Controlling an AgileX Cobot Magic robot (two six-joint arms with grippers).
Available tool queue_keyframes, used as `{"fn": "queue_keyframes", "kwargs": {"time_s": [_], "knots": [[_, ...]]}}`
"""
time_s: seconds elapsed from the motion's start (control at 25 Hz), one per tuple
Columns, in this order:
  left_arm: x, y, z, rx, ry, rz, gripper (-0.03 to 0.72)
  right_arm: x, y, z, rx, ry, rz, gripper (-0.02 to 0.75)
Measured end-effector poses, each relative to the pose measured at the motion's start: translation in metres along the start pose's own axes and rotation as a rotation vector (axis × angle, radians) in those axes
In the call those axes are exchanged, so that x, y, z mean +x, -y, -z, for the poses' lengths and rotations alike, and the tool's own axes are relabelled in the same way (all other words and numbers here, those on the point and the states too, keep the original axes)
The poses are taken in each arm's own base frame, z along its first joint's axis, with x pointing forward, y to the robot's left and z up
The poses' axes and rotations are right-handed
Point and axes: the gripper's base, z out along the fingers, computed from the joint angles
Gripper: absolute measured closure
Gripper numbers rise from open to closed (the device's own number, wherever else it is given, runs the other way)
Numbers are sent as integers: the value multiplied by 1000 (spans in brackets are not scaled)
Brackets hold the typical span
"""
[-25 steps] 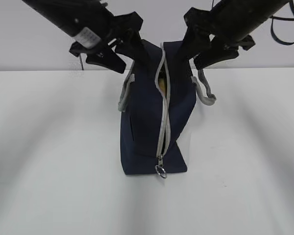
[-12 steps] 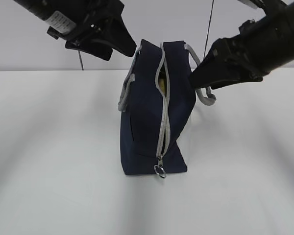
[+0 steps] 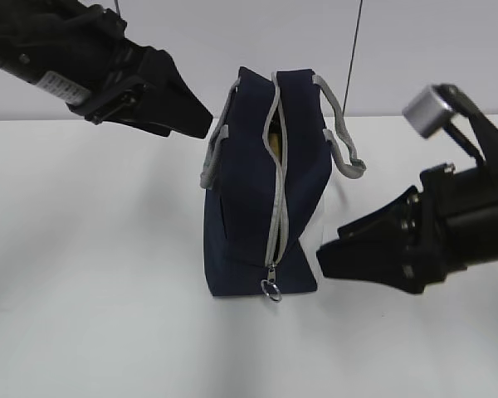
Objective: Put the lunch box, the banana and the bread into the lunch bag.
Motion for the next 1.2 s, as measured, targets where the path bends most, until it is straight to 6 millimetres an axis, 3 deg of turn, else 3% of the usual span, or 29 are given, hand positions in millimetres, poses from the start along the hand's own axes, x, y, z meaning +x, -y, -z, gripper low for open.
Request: {"fn": "queue_keyframes", "kwargs": {"time_s": [0.2,0.72,1.2], "knots": [[12,4,7,-7,16,-13,246,27,-5,-9,-42,15,158,321],[14,4,7,-9,16,-11,275,26,-1,-12,-3,65,190,321],[13,3,7,-16,27,-22,288,59,46,-75,-108,-4,136,321]]}}
